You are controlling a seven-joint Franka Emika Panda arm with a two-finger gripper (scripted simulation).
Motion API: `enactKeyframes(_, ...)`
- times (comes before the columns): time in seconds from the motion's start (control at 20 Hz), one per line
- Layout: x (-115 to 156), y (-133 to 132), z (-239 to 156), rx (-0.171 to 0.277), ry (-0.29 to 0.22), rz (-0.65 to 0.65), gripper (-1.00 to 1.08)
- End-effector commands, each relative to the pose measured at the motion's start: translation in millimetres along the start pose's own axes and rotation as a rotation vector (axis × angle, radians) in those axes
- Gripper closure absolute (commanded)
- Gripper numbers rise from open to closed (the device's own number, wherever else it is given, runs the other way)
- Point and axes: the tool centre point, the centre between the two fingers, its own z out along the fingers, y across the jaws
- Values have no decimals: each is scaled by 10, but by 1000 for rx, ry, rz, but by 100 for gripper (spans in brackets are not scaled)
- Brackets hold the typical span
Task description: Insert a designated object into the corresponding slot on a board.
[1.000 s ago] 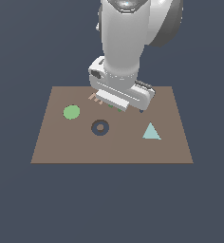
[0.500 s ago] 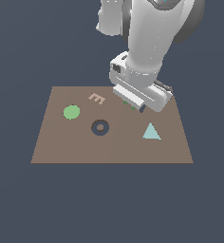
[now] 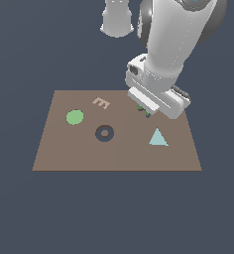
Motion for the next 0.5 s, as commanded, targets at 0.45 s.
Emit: enactKeyframes(0.45, -25, -47, 62, 1, 0, 21, 108)
